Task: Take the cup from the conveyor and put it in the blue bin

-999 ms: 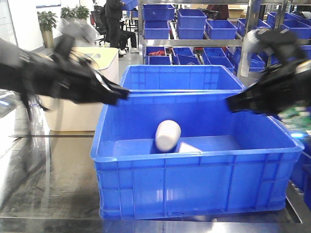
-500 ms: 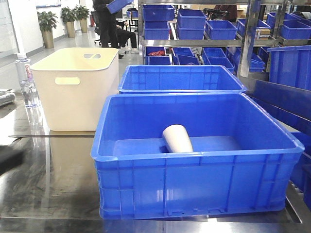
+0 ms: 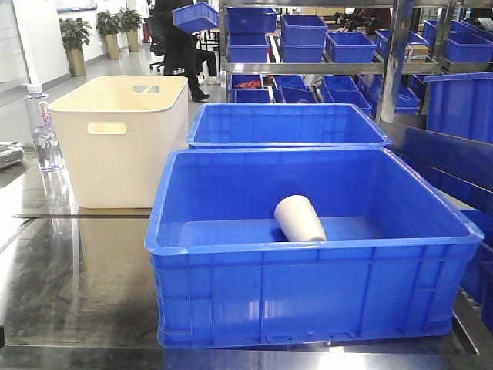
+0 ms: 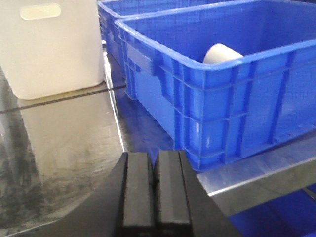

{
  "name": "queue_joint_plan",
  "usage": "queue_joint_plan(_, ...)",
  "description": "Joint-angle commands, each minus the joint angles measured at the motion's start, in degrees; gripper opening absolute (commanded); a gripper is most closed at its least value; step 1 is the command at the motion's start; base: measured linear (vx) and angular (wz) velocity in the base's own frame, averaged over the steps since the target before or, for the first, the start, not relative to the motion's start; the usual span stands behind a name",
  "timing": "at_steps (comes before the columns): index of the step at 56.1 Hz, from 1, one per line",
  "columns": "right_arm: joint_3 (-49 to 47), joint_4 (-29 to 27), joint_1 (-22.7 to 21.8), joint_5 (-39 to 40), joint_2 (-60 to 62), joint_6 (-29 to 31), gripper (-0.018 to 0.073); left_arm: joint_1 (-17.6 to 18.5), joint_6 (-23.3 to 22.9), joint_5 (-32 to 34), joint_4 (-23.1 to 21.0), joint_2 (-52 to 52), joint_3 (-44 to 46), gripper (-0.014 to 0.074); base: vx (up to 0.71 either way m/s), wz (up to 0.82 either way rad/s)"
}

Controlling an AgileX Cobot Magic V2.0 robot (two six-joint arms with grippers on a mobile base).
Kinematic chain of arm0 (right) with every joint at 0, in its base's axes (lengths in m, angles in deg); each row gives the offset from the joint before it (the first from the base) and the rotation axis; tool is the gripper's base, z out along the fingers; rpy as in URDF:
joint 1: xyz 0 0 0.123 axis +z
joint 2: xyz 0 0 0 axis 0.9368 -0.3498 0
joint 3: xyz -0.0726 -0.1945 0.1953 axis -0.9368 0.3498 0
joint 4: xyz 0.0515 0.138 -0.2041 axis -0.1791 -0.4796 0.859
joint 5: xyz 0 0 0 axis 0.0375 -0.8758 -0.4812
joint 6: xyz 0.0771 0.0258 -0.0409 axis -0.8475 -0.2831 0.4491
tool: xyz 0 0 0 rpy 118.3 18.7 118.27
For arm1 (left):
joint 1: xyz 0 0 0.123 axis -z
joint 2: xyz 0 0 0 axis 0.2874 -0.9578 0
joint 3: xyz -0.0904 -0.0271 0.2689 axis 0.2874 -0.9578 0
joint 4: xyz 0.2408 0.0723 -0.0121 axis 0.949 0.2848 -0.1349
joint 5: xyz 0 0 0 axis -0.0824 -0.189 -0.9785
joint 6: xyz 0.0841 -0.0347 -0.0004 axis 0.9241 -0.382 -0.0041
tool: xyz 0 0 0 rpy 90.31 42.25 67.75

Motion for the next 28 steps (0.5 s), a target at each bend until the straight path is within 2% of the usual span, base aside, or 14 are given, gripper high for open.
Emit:
queue_joint_plan(1,-1.58,-0.01,-0.02,4.17,-0.85,-0.01,-0.0009,0.14,0.01,1.97,-1.11,0.10,1.49,0.0000,0.00,0.00)
queue_joint_plan(23,-1.58,-0.01,-0.02,4.17,-0.85,-0.01,-0.0009,0.14,0.01,2.05,-1.03,0.10,1.49,0.0000,0.00,0.00)
queue_joint_plan(25,-1.58,-0.01,-0.02,4.17,-0.85,-0.01,-0.0009,0.14,0.01,2.33,0.01,0.10,1.44,0.0000,0.00,0.00)
queue_joint_plan(28,-1.58,-0.01,-0.02,4.16,-0.85,0.14,-0.0009,0.14,-0.63,3.53,5.17,0.31,1.44,0.0000,0.00,0.00)
